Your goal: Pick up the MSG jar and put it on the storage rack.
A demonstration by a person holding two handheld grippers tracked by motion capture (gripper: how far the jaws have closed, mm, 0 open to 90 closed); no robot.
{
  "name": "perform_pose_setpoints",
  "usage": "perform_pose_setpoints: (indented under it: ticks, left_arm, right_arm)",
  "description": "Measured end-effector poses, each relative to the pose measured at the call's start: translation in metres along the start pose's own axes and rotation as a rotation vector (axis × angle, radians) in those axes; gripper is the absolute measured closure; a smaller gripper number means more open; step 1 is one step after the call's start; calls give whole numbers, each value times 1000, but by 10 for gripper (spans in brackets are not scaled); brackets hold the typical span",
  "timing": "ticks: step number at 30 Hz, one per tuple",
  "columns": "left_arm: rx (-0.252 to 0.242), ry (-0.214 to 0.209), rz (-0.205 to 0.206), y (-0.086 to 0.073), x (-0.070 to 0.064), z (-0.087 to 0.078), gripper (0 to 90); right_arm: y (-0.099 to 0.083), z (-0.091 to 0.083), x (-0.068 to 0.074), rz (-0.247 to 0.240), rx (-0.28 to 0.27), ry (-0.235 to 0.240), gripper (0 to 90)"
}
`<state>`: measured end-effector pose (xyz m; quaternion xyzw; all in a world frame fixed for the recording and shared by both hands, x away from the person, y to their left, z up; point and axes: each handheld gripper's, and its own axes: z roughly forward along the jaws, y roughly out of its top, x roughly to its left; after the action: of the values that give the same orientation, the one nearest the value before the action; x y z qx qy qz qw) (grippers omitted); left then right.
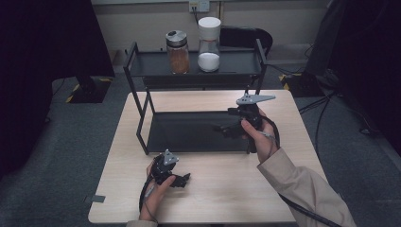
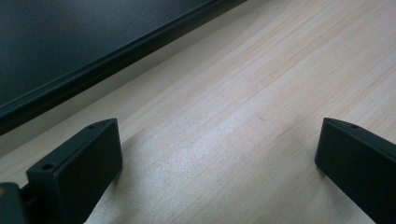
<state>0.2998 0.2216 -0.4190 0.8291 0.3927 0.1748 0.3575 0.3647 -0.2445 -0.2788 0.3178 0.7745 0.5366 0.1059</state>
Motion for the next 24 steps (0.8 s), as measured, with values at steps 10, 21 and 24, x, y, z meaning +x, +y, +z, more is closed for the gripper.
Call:
perform_pose_setpoints:
  ticks: [10, 21, 24]
  left_arm:
    - [1, 0, 0, 0, 0, 0, 0]
    - [0, 0, 0, 0, 0, 0, 0]
    - [0, 0, 0, 0, 0, 0, 0]
  right_arm:
    - [-20, -3, -9, 13, 3, -7, 2]
    - [-48, -4, -16, 19, 10, -3, 1]
    - [-56, -4, -18, 26, 13, -1, 1]
